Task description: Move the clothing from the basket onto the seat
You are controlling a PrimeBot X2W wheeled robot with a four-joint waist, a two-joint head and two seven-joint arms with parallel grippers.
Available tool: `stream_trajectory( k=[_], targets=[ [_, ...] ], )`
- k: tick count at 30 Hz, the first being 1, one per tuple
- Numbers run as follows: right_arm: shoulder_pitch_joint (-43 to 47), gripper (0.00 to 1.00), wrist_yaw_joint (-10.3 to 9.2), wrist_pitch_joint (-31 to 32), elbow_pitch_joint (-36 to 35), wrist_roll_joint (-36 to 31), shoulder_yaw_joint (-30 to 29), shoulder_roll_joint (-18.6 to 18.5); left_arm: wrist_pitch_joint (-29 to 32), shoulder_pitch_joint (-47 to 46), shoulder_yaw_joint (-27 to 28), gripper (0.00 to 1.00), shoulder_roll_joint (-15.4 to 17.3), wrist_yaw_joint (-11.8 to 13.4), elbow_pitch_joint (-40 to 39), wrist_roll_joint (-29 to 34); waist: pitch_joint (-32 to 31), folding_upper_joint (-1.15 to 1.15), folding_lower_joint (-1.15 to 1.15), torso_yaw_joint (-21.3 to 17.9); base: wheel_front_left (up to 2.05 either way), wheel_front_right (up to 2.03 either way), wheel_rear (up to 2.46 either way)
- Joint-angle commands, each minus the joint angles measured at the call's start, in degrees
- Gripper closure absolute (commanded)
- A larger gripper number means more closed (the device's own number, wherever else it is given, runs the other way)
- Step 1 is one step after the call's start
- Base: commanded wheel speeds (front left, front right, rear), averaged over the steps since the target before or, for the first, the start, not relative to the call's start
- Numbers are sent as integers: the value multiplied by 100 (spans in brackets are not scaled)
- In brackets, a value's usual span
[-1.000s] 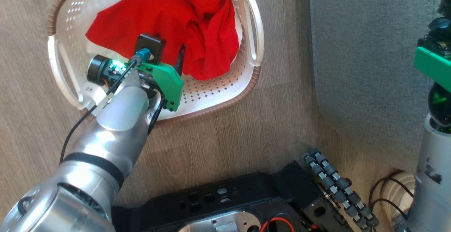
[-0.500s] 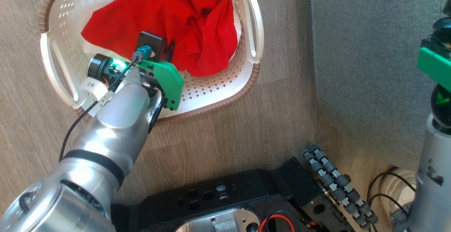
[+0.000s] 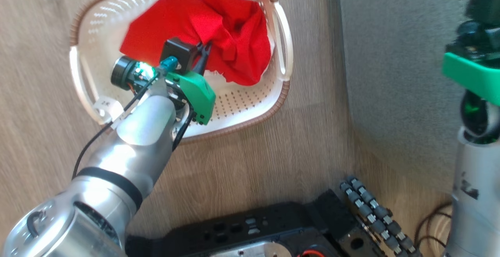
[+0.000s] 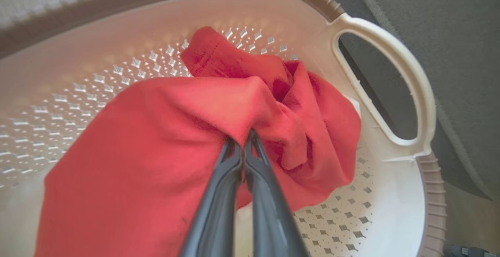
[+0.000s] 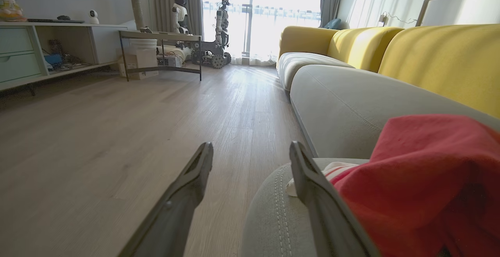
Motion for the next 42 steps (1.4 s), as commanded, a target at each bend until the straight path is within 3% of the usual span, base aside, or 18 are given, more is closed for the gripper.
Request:
stream_trajectory(
  k=[1, 27, 36, 42],
  targets=[
    [188, 0, -2, -27, -106, 42, 120, 20, -71, 202, -21, 100, 53, -28, -111, -35, -251, 0, 0, 62, 0, 0, 0],
    [1733, 0, -2, -27, 2256, 154, 611, 20, -295, 1214, -128, 100, 55, 141, -1295, -88, -4122, 0, 0, 851, 0, 0, 0],
    [2321, 0, -2, -27, 2872, 263, 851, 20, -198, 1349, -144, 100, 150, 101, -1600, -175, -5191, 0, 0, 1049, 0, 0, 0],
    [2524, 0, -2, -27, 3153, 377, 1132, 20, 61, 1272, -127, 100, 292, 116, -1966, -246, -5570, 0, 0, 1197, 0, 0, 0]
  ],
)
